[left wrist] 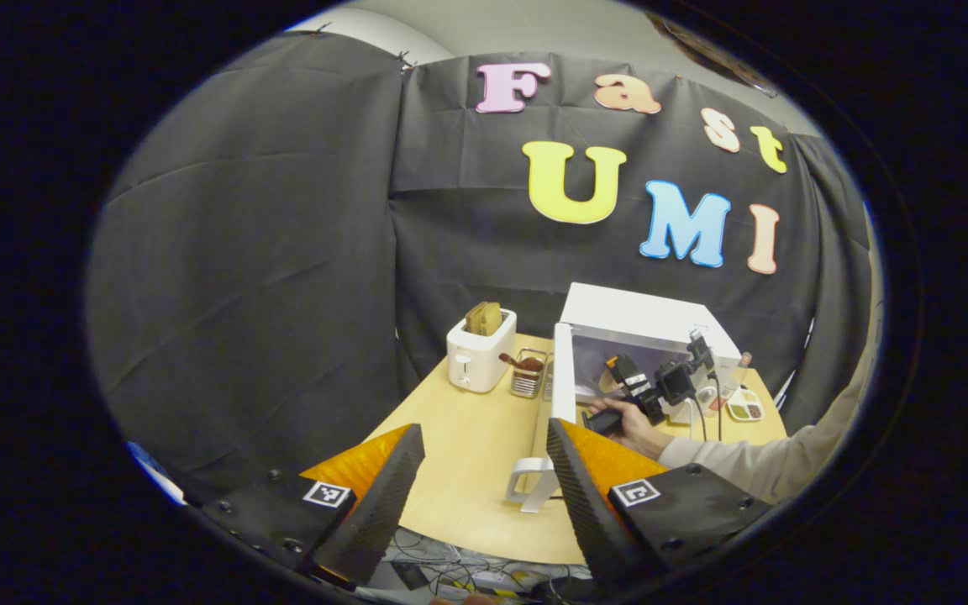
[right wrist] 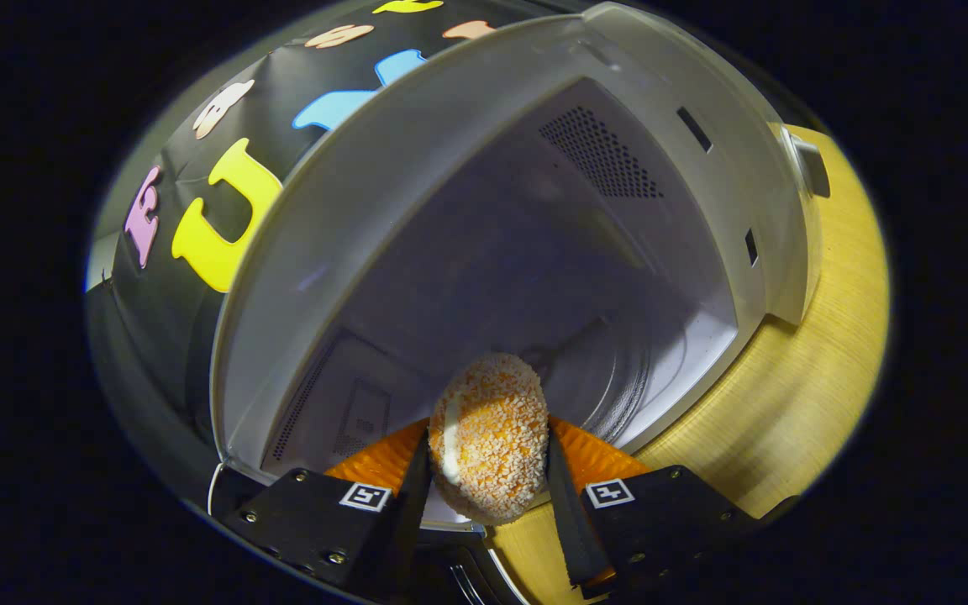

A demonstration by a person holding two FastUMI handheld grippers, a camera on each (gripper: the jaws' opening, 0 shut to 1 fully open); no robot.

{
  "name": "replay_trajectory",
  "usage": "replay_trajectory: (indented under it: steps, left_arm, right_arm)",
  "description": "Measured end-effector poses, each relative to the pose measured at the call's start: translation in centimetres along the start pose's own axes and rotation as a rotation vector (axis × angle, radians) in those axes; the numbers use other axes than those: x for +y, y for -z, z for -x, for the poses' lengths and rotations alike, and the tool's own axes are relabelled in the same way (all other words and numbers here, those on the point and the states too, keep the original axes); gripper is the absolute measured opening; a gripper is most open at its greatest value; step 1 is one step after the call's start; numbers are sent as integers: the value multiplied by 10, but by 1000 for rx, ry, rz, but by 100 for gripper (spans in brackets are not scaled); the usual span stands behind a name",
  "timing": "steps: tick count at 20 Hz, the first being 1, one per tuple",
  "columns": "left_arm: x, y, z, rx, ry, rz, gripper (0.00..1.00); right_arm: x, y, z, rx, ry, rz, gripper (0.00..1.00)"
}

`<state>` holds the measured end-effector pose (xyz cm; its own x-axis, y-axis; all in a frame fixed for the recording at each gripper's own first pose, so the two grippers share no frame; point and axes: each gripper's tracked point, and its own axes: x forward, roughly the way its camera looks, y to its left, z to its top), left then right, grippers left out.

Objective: Open the microwave oven with the left hand, put the food in, and close the microwave oven.

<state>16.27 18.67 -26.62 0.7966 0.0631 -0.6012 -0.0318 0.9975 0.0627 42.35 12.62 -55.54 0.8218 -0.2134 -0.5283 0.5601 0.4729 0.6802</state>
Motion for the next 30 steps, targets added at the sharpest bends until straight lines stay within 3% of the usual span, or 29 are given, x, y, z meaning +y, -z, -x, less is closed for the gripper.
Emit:
replay_trajectory:
  steps: [4,5,7,8,12,16,17,25,29,30]
  left_arm:
    - [10,-4,-1,2,-35,-12,94]
    - [11,-4,-1,2,-38,-9,99]
    - [15,-3,-2,4,-49,1,94]
    - [16,-2,-3,3,-53,9,99]
    - [15,-1,-3,0,-52,14,97]
    - [15,1,-2,-2,-53,20,99]
    - [14,2,-1,-4,-53,23,94]
    - [12,-5,29,-82,-33,44,95]
    - [13,-1,63,-137,-7,63,99]
    - [14,1,75,-153,4,70,94]
  right_arm:
    - [-11,9,-15,11,32,-3,69]
    - [-3,9,-15,14,7,0,69]
    - [-4,8,-23,16,8,53,74]
    - [-5,10,-24,24,19,74,75]
    - [-7,5,-24,30,52,152,88]
    - [-4,13,-17,63,44,168,88]
    - [-4,13,-15,66,44,184,88]
    - [1,14,35,140,-13,290,88]
    - [-9,24,92,226,-55,412,89]
    - [-13,25,111,238,-66,443,89]
